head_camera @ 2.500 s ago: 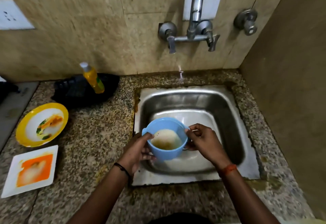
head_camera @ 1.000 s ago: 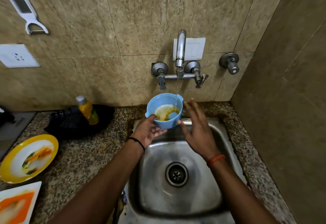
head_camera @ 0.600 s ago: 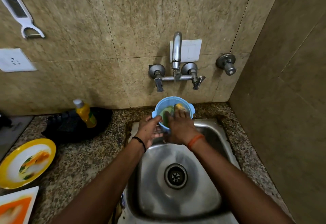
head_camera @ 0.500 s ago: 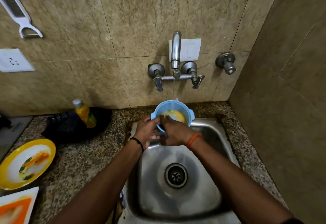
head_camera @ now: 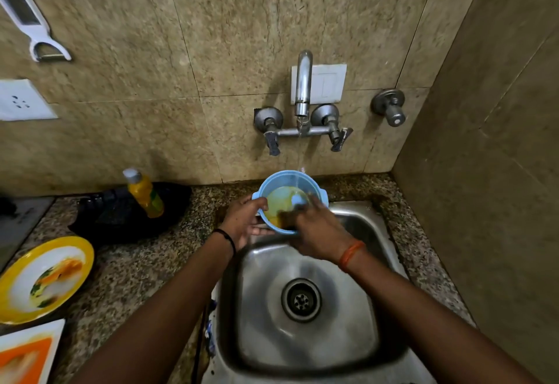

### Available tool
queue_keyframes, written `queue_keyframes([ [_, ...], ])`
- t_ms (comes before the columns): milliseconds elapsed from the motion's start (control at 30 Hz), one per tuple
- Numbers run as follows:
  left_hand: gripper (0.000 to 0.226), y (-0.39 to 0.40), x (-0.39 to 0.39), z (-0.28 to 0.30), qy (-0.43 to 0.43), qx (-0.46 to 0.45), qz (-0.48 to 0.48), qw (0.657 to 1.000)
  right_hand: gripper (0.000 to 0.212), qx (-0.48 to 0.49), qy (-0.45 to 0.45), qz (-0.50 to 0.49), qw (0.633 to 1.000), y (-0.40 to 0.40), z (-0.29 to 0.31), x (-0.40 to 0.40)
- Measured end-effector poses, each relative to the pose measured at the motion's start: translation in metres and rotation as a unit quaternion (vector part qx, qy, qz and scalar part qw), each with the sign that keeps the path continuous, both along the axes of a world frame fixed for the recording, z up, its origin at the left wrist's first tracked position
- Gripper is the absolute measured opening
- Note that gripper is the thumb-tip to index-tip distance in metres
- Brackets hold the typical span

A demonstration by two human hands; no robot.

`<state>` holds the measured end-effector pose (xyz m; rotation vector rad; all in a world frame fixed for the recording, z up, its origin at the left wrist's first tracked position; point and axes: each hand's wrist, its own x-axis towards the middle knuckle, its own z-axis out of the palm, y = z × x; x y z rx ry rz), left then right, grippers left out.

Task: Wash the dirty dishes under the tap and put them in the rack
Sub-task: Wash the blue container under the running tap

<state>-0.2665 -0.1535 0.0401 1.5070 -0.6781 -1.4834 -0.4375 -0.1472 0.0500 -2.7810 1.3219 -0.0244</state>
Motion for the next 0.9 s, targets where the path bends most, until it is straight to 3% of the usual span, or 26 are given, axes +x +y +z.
queue_keyframes([
  [100,0.016,-0.001,0.005,0.001,0.024,0.007,0.0,1.0,0.036,-0.141,0.081,-0.04,0.986,-0.008,0.006,-0.011],
  [200,0.018,-0.008,-0.001,0.005,-0.002,-0.007,0.021,1.0,0.055,-0.077,0.161,-0.058,0.982,0.006,-0.004,0.009],
  [233,0.018,-0.01,-0.003,0.005,-0.016,-0.007,0.025,1.0,0.064,-0.016,0.137,-0.041,0.99,0.012,-0.005,0.013],
  [300,0.015,-0.01,-0.002,0.003,-0.032,0.008,0.028,0.999,0.068,0.161,-0.041,-0.02,0.986,0.013,0.001,0.009],
  [367,0.011,-0.008,-0.001,-0.001,-0.02,0.034,0.028,0.999,0.05,0.27,-0.259,-0.049,0.926,-0.001,0.008,-0.003],
  [433,0.01,-0.008,0.001,-0.002,0.002,0.05,0.016,0.999,0.031,0.2,-0.44,-0.137,0.865,-0.019,0.012,-0.016],
  [500,0.01,-0.009,0.002,0.0,0.014,0.05,0.01,0.999,0.024,0.078,-0.543,-0.251,0.798,-0.038,0.021,-0.026],
  [600,0.019,-0.011,-0.002,0.004,0.012,0.042,-0.005,0.999,0.043,0.015,-0.545,-0.376,0.749,-0.067,0.043,-0.034],
  [733,0.03,-0.012,-0.009,0.005,0.02,0.046,-0.006,0.999,0.06,0.036,-0.491,-0.379,0.784,-0.103,0.049,-0.033],
  [800,0.027,-0.011,-0.011,0.004,0.031,0.048,-0.007,0.998,0.061,0.04,-0.496,-0.384,0.778,-0.118,0.04,-0.038],
  [833,0.027,-0.011,-0.01,0.003,0.033,0.048,-0.008,0.998,0.056,0.079,-0.546,-0.387,0.738,-0.125,0.037,-0.042],
  [900,0.026,-0.01,-0.008,0.001,0.032,0.049,-0.004,0.998,0.053,0.254,-0.688,-0.369,0.571,-0.122,0.034,-0.046],
])
